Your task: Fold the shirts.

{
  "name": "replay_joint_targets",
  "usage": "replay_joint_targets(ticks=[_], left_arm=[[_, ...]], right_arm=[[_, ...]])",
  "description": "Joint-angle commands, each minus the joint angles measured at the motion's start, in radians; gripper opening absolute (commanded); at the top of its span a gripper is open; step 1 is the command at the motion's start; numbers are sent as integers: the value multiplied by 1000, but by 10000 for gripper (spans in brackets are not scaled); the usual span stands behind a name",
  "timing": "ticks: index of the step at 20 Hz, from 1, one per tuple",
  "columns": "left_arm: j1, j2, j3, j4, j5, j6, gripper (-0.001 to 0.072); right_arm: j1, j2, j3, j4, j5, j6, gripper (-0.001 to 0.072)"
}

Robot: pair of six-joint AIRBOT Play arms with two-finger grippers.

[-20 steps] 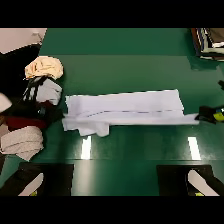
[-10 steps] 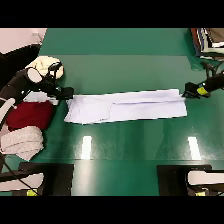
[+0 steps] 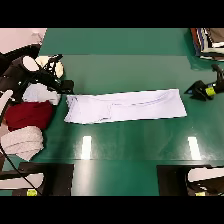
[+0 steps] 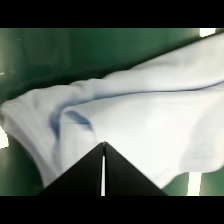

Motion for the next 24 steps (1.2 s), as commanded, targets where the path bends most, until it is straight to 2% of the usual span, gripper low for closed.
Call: replay_joint_targets(ticks=[1,5,6,8,10,11,15,20,24], left_arm=[[-11,3,10,-141,-8,16,22],[-129,-5,8,-138,84,-12,21],[-163,-13,8,-139,110,-32,21],[-243,-47,7,-140,185,-80,21],[-319,-95,17,-141,253,-100,21],[-352,-124,36,-142,270,-101,20],[-444,-282,184,-145,274,-125,20],[-501,-439,322,-216,274,-124,21],[-517,-487,335,-242,275,-123,20]], right_arm=[[-85,-26,-112,54,24,-60,535],[-26,-106,-133,146,14,-104,500],[3,-121,-117,151,14,-107,457],[63,-143,-77,146,17,-119,275],[97,-145,-37,148,42,-141,38],[104,-141,-2,151,76,-140,12],[133,-12,115,158,131,-80,11],[255,168,216,386,122,-66,11],[407,204,298,412,95,-31,11]])
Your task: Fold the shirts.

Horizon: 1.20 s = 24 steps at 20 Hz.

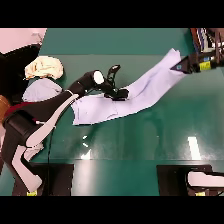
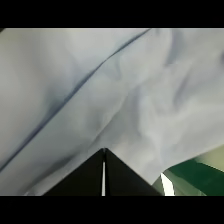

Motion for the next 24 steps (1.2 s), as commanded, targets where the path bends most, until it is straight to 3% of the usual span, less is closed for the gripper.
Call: replay_joint_targets(ticks=[1,8,13,16,17,18,19,21,24], left_arm=[[-16,-50,24,-26,-1,-1,20],[35,-6,24,25,-48,-2,19],[265,251,24,248,-168,-1,21],[429,418,24,351,-213,0,21],[474,463,24,378,-222,0,21],[518,507,24,392,-230,0,21],[557,542,24,396,-238,0,21],[612,591,24,396,-260,7,21],[635,617,23,399,-309,43,21]], right_arm=[[134,36,75,52,-32,32,11],[344,36,97,51,-124,41,11],[565,-26,97,51,-206,40,12],[756,-128,97,50,-330,2,29],[812,-165,97,50,-373,-29,206],[858,-200,97,46,-407,-51,477],[890,-232,98,44,-414,-51,619],[890,-254,96,27,-395,-43,572],[773,-218,87,-169,-305,61,569]])
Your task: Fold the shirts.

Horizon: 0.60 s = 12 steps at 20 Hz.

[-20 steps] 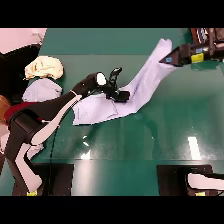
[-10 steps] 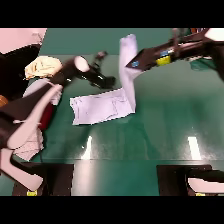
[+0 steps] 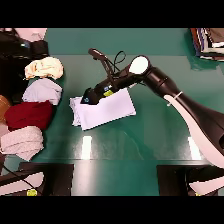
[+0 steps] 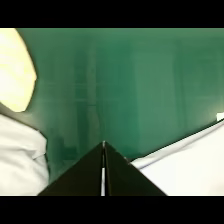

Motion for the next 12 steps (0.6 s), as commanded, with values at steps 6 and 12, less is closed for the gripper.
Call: replay_joint_targets(ticks=[6,12], left_arm=[[48,49,-1,1,-80,38,21],[37,49,-1,-47,-47,38,21]], right_arm=[[-431,174,-391,-250,11,113,574],[-573,-1,-482,-35,14,31,577]])
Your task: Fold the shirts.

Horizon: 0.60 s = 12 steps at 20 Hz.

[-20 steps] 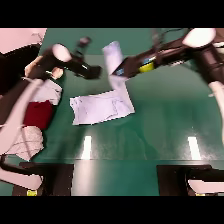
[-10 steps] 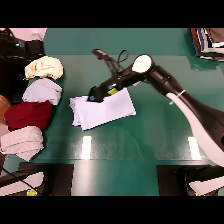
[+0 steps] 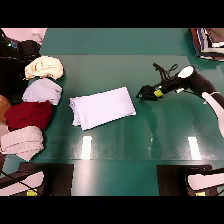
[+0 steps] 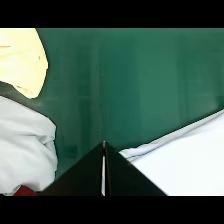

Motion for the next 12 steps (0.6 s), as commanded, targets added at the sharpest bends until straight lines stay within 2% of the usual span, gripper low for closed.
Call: replay_joint_targets(ticks=[1,5,7,8,10,12], left_arm=[[-3,1,0,-20,14,2,22],[-3,1,0,-22,9,2,22],[-3,1,0,-28,6,2,21],[-3,1,0,-33,6,2,21],[-3,1,0,-37,6,-1,21],[-9,1,0,-42,5,-19,20]], right_arm=[[-26,-114,-7,125,-1,-42,577],[97,-269,154,218,29,-54,560],[154,-320,231,227,54,-58,459],[175,-333,259,227,56,-68,332],[196,-338,291,225,54,-83,13],[185,-323,310,225,60,-91,11]])
